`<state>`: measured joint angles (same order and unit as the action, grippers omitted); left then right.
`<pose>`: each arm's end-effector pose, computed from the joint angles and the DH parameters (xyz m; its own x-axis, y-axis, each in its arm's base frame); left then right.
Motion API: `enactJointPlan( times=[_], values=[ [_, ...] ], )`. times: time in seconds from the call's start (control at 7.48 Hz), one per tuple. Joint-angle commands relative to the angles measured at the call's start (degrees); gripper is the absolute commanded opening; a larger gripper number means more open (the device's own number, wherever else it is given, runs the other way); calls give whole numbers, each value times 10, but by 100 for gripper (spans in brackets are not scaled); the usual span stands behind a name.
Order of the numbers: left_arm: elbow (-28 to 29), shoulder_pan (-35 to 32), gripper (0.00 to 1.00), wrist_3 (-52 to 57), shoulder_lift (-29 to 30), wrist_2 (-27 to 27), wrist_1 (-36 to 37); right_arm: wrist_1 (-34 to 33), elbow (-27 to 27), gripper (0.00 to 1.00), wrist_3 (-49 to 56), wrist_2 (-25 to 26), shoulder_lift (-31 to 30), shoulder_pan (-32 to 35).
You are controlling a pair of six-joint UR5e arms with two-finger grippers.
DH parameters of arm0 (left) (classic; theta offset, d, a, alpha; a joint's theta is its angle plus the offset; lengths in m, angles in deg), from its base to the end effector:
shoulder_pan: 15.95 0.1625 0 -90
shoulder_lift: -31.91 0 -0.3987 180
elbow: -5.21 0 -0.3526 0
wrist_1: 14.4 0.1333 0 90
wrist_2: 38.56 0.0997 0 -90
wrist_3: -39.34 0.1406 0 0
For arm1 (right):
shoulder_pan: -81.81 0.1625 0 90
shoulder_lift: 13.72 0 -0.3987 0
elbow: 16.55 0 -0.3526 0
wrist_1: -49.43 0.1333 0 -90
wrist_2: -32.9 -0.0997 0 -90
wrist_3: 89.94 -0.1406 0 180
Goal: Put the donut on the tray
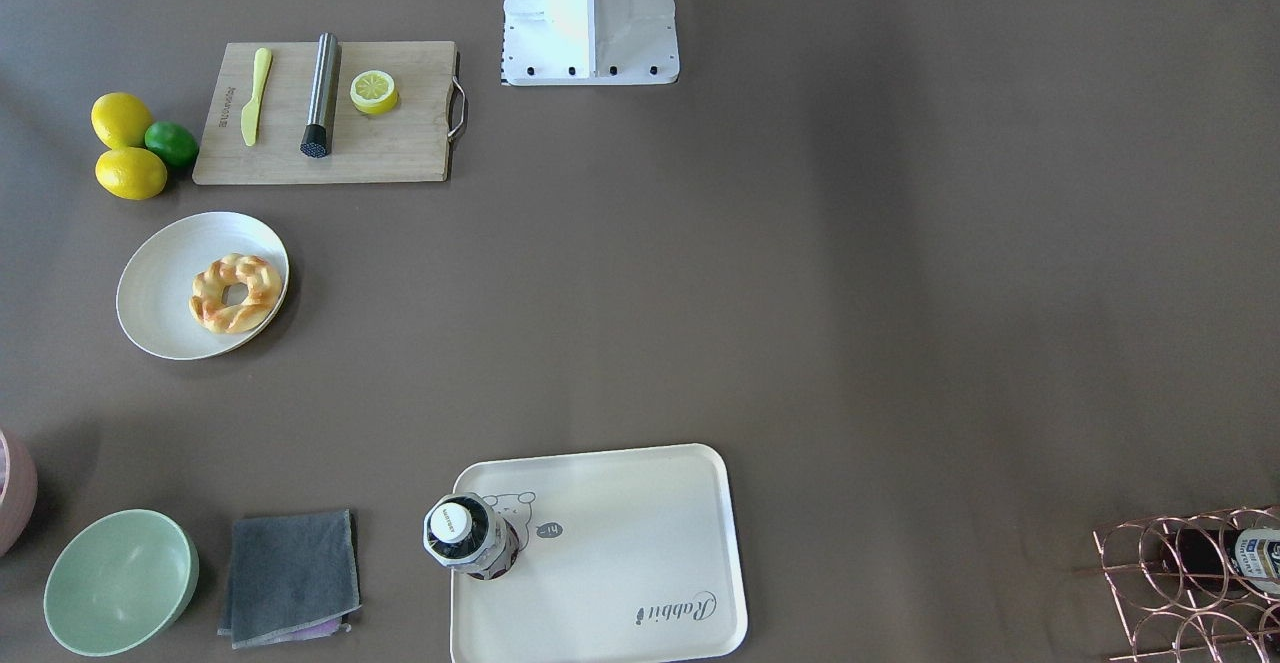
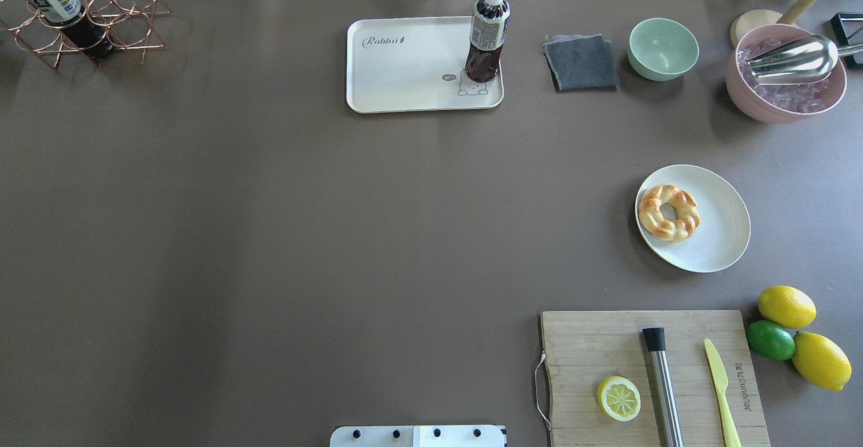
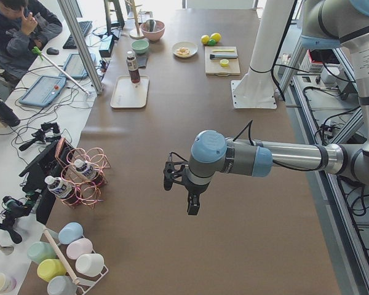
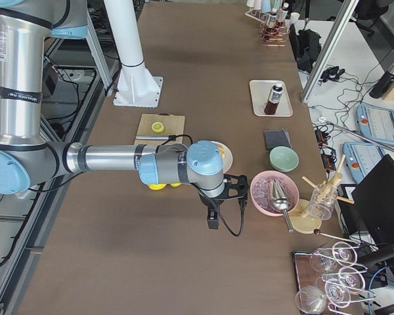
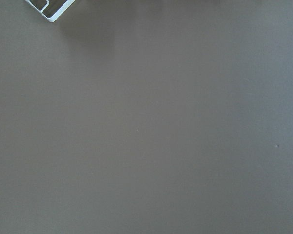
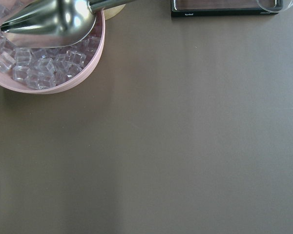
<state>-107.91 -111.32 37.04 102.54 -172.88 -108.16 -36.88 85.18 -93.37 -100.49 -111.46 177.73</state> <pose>-0.0659 -0.3269 0.6023 0.7166 -0.0157 -0.6974 0.1216 0.9872 0.1028 0.0789 -0.4045 0.6210 0.7249 0.0426 0.6876 -0.1458 0.9850 0.0927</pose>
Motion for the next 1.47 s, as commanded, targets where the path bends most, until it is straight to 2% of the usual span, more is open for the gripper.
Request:
enactJointPlan(
  times=[0.0, 1.34],
  values=[
    [2, -1, 98, 4, -7, 10, -15, 0, -1, 100, 1, 0, -1, 0],
    [0, -1, 98, 3, -8, -5, -18, 0, 5, 100, 1, -1, -6, 0]
  ],
)
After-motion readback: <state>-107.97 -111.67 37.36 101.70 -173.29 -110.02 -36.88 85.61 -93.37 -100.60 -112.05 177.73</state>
